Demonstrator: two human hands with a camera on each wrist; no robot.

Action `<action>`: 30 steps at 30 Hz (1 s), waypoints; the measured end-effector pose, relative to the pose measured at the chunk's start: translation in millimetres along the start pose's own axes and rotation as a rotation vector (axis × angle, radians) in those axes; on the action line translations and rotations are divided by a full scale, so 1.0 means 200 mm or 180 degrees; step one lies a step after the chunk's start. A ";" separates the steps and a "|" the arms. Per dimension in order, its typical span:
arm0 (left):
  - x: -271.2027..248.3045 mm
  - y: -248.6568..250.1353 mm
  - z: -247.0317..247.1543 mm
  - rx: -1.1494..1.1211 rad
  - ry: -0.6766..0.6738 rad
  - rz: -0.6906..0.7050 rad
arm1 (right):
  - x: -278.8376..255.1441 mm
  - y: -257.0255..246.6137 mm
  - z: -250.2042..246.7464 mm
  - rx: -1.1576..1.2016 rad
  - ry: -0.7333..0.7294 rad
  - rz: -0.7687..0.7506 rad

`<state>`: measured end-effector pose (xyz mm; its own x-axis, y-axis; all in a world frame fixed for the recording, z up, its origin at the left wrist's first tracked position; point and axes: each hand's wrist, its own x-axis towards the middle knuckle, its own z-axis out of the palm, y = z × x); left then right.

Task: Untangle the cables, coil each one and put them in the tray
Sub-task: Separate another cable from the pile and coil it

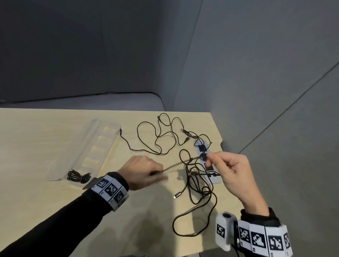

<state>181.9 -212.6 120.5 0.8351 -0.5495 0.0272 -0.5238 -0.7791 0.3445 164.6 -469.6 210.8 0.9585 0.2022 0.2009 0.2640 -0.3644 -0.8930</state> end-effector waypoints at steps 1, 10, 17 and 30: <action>-0.01 0.02 0.00 0.0013 -0.0142 0.0160 | 0.01 0.03 -0.01 -0.0041 0.0082 0.0033; -0.08 0.17 -0.02 -0.2634 -0.0036 -0.0230 | 0.02 0.19 -0.06 0.0214 0.0757 0.0524; -0.01 0.25 -0.14 -0.4850 0.1029 -0.1021 | 0.00 0.22 0.05 0.0367 0.0374 0.0953; 0.07 0.22 -0.24 -0.5561 0.2624 -0.1492 | -0.08 0.17 0.38 0.0360 -0.0990 0.1032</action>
<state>178.2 -240.1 181.4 0.9640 0.2196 -0.1496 -0.0037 0.5743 0.8187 150.6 -416.4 146.1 0.9074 0.3635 -0.2111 -0.0742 -0.3558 -0.9316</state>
